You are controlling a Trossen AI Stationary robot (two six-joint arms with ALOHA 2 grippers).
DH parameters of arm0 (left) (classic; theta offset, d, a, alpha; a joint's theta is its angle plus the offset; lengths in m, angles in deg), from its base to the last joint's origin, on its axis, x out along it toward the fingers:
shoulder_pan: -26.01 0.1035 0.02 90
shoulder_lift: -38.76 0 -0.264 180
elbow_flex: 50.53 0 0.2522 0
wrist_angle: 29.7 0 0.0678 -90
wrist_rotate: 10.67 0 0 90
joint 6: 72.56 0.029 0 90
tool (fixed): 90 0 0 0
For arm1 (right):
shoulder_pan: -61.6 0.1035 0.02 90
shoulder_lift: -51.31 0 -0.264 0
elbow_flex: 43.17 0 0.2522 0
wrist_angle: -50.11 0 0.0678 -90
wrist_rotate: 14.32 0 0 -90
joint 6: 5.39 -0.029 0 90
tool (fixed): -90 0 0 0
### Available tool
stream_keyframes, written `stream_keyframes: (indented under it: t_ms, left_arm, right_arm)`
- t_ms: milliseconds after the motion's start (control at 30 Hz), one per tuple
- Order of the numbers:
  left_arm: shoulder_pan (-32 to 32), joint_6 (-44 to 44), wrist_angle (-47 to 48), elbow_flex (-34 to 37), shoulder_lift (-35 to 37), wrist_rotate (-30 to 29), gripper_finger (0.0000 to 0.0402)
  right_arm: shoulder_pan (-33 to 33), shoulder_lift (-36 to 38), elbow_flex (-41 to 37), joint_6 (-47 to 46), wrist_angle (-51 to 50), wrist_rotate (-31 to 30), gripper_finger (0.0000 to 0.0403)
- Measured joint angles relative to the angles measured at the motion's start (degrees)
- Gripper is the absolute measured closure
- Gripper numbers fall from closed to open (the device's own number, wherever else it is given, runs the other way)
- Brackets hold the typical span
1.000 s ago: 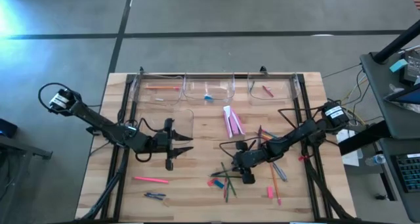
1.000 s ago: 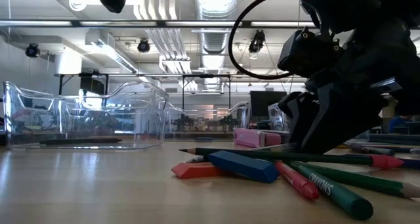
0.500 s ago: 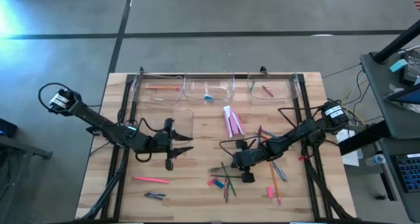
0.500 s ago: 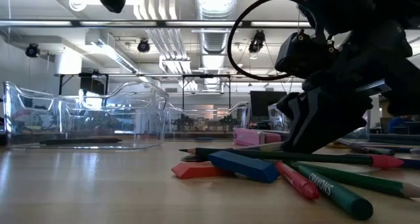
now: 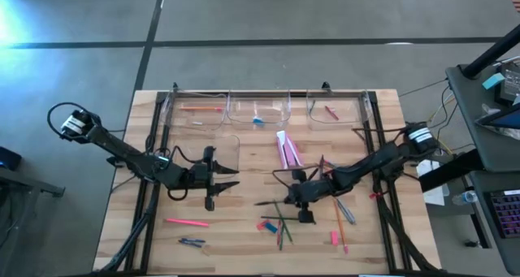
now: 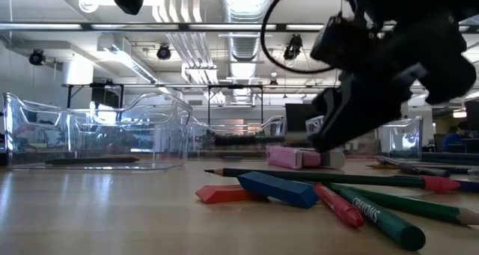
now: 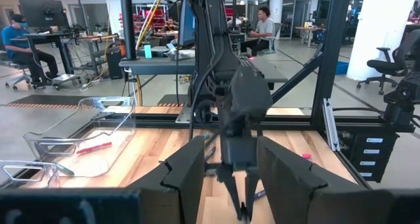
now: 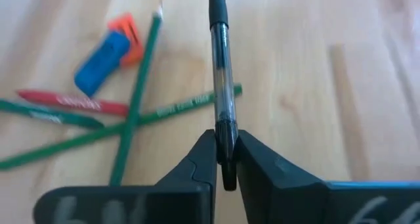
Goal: Sort crayons/erasers/pens/pencils in bins
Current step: Put the black pen into the bottom left transparent bin
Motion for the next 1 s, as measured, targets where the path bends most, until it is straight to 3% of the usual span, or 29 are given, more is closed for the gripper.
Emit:
stream_keyframes:
  t_ms: [133, 333, 700, 1000]
  left_arm:
    - [0.0, 0.0, 0.0, 0.0, 0.0, 0.0, 0.0275]
    - [0.0, 0.0, 0.5, 0.0, 0.0, 0.0, 0.0275]
    - [0.0, 0.0, -0.7, 0.0, -2.0, 0.0, 0.0275]
    - [0.8, 5.1, -18.1, -0.1, -12.5, 0.1, 0.0272]
  right_arm:
    - [0.1, 3.8, 0.0, 1.0, -0.1, -0.5, 0.0374]
    - [0.7, 9.0, 0.0, 2.4, 0.7, -6.7, 0.0373]
    - [0.4, 16.2, 0.0, 9.6, 13.6, -10.1, 0.0373]
    - [-0.6, 16.2, 0.0, 11.9, 19.2, -12.6, 0.0372]
